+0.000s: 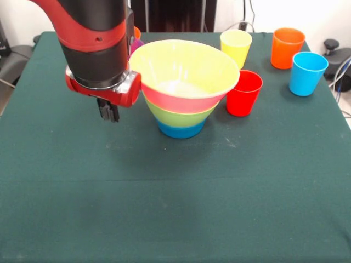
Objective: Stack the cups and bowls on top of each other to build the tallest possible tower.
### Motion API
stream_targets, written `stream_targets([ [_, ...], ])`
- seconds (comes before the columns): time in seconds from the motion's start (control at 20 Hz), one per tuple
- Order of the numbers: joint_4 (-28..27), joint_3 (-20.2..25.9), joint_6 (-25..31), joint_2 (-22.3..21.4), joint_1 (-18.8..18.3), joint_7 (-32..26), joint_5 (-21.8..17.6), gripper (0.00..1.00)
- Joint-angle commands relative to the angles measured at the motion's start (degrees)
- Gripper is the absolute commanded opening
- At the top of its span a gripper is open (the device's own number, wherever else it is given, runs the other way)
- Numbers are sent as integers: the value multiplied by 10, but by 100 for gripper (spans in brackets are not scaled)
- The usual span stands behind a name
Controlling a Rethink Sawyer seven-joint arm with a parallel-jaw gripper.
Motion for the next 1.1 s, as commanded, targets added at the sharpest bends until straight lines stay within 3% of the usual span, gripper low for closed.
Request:
stream_targets([
  [0.05,49,22,10,2,13,49,2,0],
  [1.1,97,6,54,-66,10,27,18,0],
])
